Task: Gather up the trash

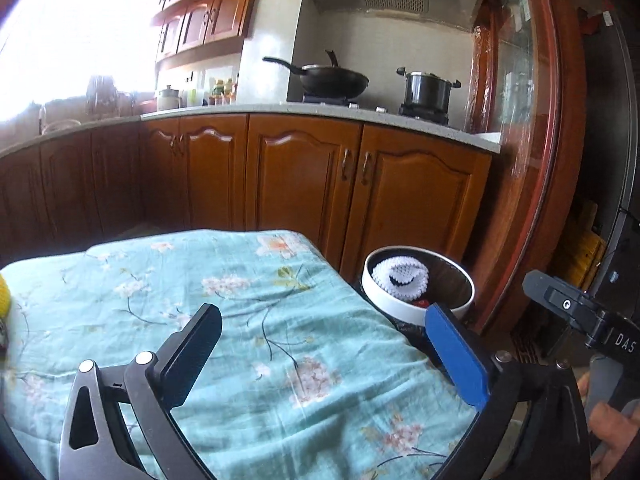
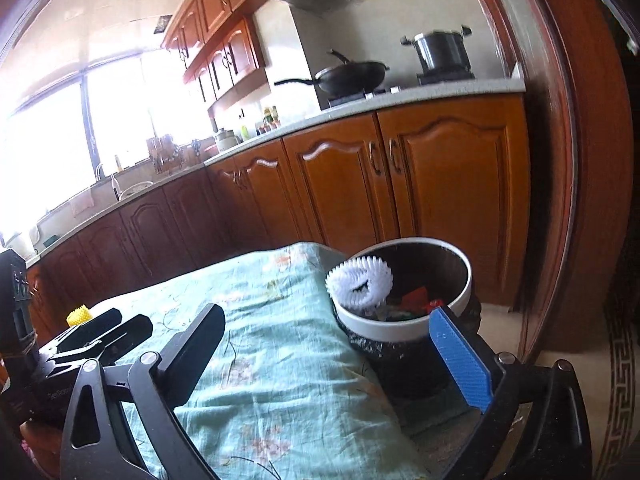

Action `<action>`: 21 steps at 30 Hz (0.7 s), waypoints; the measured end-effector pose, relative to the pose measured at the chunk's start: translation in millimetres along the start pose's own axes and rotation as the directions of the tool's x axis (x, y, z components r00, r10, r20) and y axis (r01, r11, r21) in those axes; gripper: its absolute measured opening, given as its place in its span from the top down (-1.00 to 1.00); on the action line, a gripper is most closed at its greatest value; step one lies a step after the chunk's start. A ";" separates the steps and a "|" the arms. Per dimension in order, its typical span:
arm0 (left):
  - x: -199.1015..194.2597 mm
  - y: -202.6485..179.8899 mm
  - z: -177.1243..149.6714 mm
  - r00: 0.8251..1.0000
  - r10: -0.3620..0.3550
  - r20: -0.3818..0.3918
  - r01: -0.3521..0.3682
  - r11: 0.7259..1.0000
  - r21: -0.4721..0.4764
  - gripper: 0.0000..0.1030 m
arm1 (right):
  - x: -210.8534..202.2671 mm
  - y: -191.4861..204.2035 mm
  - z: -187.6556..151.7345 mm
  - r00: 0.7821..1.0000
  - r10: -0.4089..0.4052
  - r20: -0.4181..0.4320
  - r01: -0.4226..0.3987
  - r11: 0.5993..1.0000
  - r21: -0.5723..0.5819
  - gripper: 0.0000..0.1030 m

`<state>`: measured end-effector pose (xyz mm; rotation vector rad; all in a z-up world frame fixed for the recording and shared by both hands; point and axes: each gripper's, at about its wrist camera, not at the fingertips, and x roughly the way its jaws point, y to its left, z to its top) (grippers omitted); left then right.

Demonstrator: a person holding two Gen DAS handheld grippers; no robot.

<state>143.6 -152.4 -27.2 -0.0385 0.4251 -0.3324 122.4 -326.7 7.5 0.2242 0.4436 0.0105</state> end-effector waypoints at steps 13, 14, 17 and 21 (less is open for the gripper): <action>-7.1 1.5 -32.9 0.995 0.091 0.031 -0.092 0.996 0.021 -0.99 | -13.3 16.6 -14.9 0.987 -0.099 0.124 0.108 0.991 -0.075 -1.00; -6.7 0.9 -35.4 0.995 0.093 0.028 -0.094 0.995 0.024 -0.99 | -13.6 16.1 -17.3 0.988 -0.098 0.121 0.107 0.992 -0.073 -1.00; -5.3 1.6 -35.9 0.994 0.101 0.032 -0.102 0.994 0.032 -0.99 | -11.9 15.2 -21.8 0.989 -0.096 0.113 0.104 0.992 -0.069 -1.00; -4.1 4.1 -34.6 0.993 0.110 0.039 -0.112 0.993 0.040 -0.99 | -12.4 16.0 -23.0 0.988 -0.102 0.118 0.111 0.991 -0.073 -1.00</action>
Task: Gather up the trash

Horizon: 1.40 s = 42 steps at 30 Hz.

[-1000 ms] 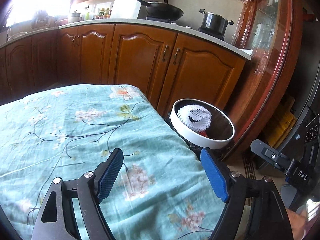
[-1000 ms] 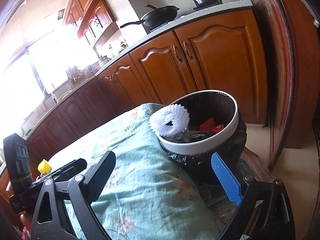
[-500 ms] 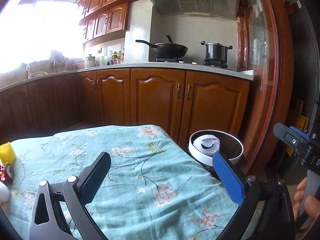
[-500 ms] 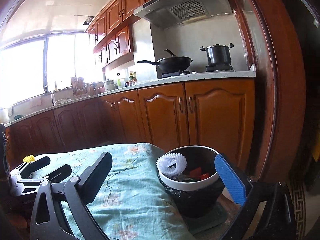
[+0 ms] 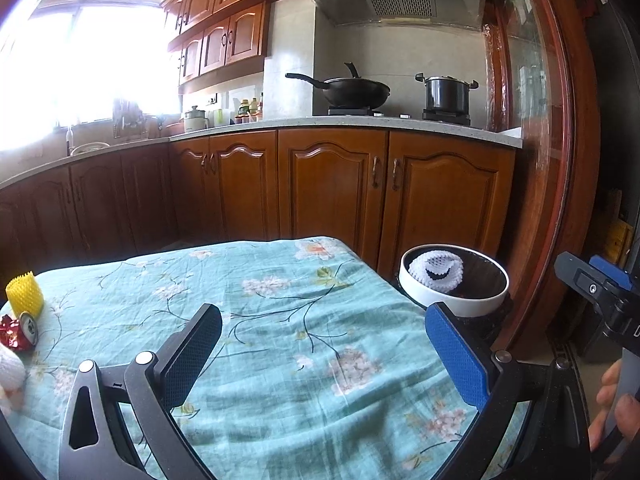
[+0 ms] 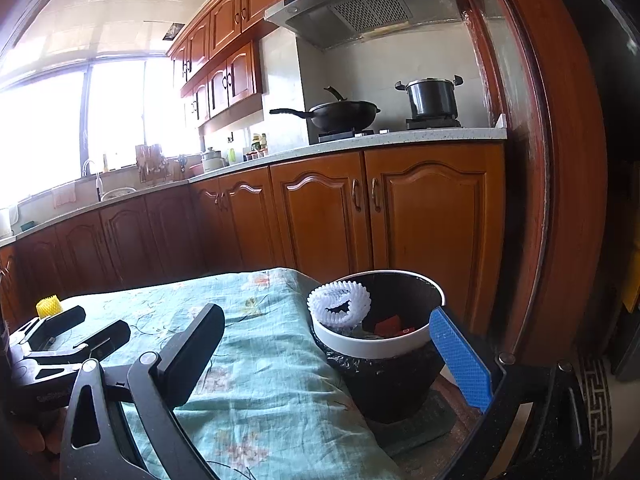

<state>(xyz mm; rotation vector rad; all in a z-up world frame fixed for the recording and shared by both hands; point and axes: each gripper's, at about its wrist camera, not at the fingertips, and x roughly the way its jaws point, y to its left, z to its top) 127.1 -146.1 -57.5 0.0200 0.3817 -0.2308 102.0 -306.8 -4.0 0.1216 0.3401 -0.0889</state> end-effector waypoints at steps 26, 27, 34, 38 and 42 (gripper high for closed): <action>1.9 7.1 -3.3 1.000 0.010 0.011 -0.010 1.000 0.020 -0.99 | 0.3 2.6 1.6 1.000 0.029 -0.008 -0.029 1.000 0.008 -1.00; 1.7 7.7 -3.4 1.000 0.011 0.013 -0.011 1.000 0.019 -0.99 | 0.2 2.8 1.6 1.000 0.030 -0.008 -0.030 1.000 0.007 -1.00; 2.2 10.4 -3.9 1.000 0.013 0.021 -0.013 1.000 0.018 -0.99 | 0.8 3.4 1.1 0.999 0.037 -0.011 -0.037 0.999 0.008 -1.00; 2.6 10.9 -3.8 1.000 0.011 0.022 -0.011 1.000 0.018 -0.99 | 1.3 3.2 1.0 0.999 0.039 -0.012 -0.039 0.999 0.008 -1.00; 2.5 11.5 -4.2 1.000 0.010 0.023 -0.010 1.000 0.015 -0.99 | 1.1 3.5 0.9 0.999 0.039 -0.011 -0.039 0.999 0.008 -1.00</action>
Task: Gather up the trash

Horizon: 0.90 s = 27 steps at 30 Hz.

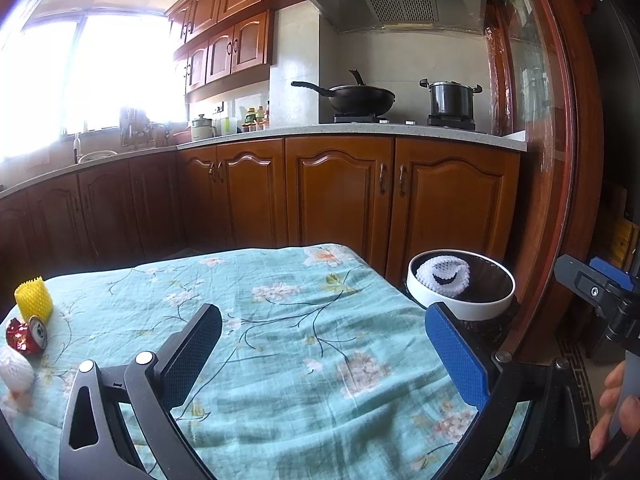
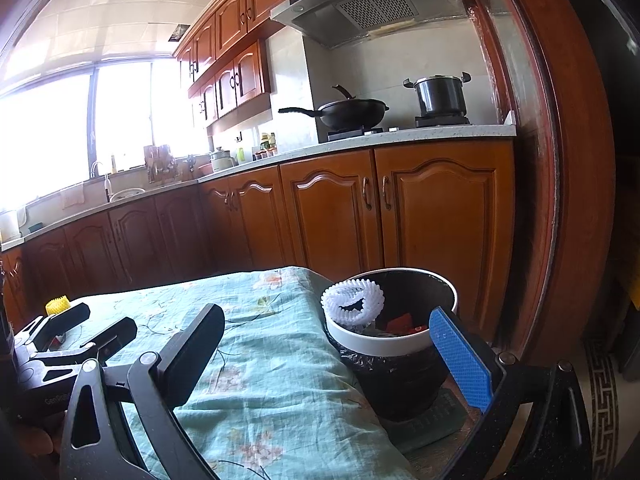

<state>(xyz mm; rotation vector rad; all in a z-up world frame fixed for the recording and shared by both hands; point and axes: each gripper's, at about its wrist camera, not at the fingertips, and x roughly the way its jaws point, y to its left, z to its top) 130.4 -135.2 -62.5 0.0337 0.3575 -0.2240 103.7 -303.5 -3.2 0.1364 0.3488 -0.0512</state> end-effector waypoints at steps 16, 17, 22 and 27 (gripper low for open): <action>-0.6 -1.3 -0.2 1.000 0.000 0.002 0.000 1.000 0.003 -0.99 | -0.2 1.5 -0.4 1.000 0.003 0.000 -0.003 1.000 0.001 -1.00; -0.5 -1.4 -0.2 1.000 -0.001 0.002 0.000 1.000 0.002 -0.99 | -0.2 1.4 -0.4 1.000 0.003 0.000 -0.003 1.000 0.001 -1.00; -0.4 -1.6 -0.2 1.000 -0.003 0.003 0.003 1.000 0.002 -0.99 | -0.2 1.6 -0.5 1.000 0.003 0.000 -0.003 1.000 0.002 -1.00; 0.0 -1.7 -0.3 1.000 -0.004 0.001 0.004 1.000 0.002 -0.99 | -0.2 1.7 -0.7 1.000 0.003 -0.001 -0.003 1.000 0.002 -1.00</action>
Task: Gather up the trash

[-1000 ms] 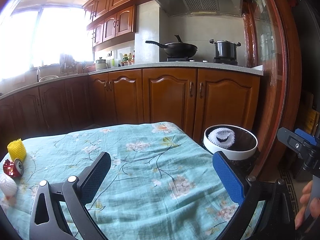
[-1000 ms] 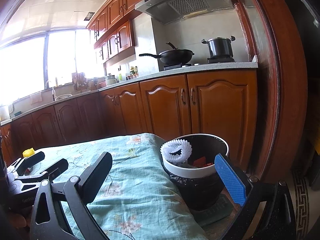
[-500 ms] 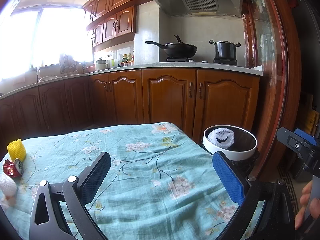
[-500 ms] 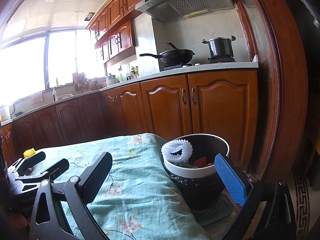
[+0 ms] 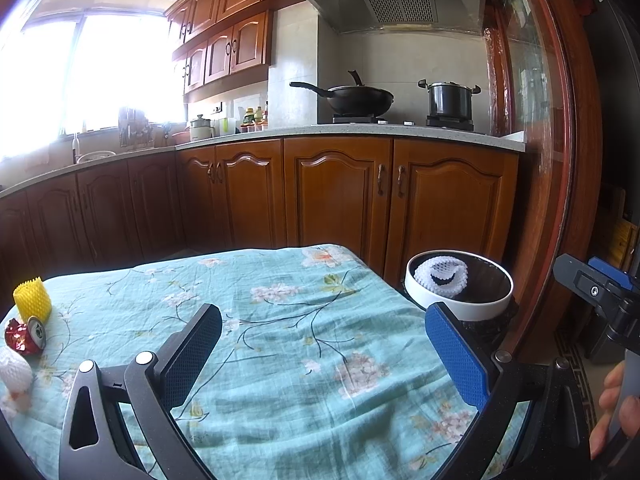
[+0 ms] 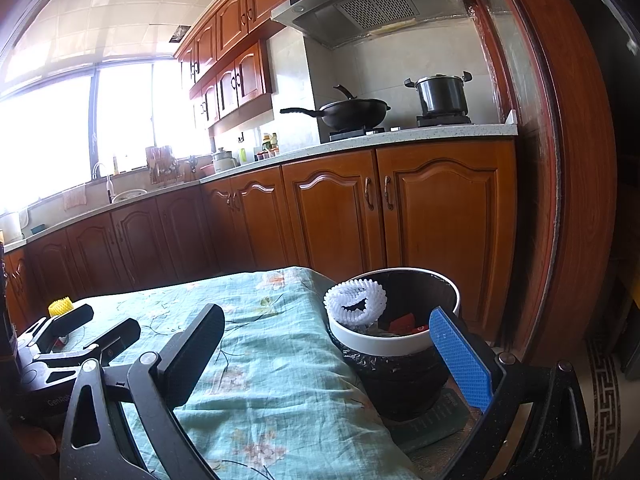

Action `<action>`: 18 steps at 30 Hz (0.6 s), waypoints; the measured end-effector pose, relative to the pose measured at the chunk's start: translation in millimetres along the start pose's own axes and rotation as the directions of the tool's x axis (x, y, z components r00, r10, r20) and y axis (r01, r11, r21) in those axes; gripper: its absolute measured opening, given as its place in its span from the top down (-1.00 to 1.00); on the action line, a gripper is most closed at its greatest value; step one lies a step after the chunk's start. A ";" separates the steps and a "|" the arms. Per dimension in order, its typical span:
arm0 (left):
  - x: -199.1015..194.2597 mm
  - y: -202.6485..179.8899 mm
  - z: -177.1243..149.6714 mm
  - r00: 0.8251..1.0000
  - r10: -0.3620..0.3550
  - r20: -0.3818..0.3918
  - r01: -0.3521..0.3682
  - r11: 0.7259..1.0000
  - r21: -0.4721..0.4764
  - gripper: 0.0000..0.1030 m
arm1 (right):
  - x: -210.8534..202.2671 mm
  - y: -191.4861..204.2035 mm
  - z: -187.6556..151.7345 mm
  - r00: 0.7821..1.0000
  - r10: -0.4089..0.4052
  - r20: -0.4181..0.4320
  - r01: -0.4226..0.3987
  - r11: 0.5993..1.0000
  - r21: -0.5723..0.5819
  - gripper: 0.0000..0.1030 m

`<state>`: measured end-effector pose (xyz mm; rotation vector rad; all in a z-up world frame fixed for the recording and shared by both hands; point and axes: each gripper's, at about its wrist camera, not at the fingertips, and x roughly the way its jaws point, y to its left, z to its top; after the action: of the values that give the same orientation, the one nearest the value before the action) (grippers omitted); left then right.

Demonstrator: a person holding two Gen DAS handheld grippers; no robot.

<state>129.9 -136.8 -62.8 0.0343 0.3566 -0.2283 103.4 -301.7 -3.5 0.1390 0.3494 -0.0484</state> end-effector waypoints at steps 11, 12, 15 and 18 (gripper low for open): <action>1.6 0.5 -0.8 1.000 -0.002 -0.008 0.001 1.000 -0.007 -0.99 | 1.9 3.1 -0.5 1.000 0.009 -0.007 -0.009 1.000 0.004 -1.00; 2.1 0.2 -0.9 1.000 -0.001 -0.009 0.001 1.000 -0.007 -0.99 | 2.2 3.1 -0.8 1.000 0.010 -0.007 -0.010 1.000 0.003 -1.00; 3.7 1.5 -0.8 1.000 -0.003 -0.012 0.002 1.000 -0.013 -0.99 | 3.8 2.4 -0.7 1.000 0.014 -0.010 -0.014 1.000 0.003 -1.00; 4.1 1.3 -0.7 1.000 -0.003 -0.012 0.003 1.000 -0.014 -0.99 | 4.3 2.5 -1.0 1.000 0.016 -0.012 -0.016 1.000 0.004 -1.00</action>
<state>133.6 -136.3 -64.9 0.0216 0.3697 -0.2284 107.2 -299.2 -5.6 0.1464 0.3597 -0.0324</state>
